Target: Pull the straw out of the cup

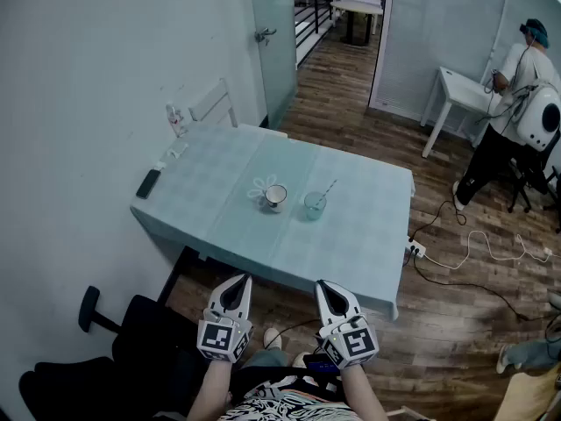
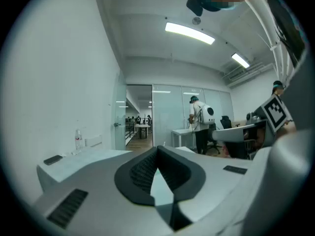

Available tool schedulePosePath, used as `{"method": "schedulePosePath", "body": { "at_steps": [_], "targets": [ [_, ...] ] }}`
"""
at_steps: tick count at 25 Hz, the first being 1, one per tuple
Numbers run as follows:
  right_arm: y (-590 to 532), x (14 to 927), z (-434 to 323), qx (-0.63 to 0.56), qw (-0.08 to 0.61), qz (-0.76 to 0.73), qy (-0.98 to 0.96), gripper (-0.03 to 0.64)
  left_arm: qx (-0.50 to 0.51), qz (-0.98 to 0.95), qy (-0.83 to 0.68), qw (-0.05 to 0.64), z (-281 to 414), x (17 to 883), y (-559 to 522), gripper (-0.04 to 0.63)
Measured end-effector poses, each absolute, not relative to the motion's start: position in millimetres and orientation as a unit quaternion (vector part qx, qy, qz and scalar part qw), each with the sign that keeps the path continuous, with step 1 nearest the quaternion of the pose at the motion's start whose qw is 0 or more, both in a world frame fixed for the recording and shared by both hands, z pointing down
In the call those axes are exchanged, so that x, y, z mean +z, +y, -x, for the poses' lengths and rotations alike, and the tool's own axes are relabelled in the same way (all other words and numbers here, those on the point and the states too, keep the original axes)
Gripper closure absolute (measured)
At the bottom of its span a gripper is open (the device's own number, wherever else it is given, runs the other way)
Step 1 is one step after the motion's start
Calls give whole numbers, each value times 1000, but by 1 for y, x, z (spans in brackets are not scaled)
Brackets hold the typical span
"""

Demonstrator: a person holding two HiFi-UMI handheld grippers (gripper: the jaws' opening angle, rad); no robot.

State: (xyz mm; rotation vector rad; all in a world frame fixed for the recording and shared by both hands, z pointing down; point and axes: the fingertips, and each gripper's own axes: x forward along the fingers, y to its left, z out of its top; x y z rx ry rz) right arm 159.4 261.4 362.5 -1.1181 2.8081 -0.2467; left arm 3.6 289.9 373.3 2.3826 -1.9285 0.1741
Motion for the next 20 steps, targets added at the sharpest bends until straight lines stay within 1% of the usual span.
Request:
{"method": "schedulePosePath", "body": {
  "at_steps": [5, 11, 20],
  "targets": [
    [268, 363, -152, -72, 32, 375, 924, 598, 52, -760, -647, 34, 12, 371, 298, 578],
    [272, 361, -157, -74, 35, 386, 919, 597, 27, -740, -670, 51, 27, 373, 305, 578],
    [257, 362, -153, -81, 40, 393, 915, 598, 26, -746, -665, 36, 35, 372, 296, 581]
  ]
}}
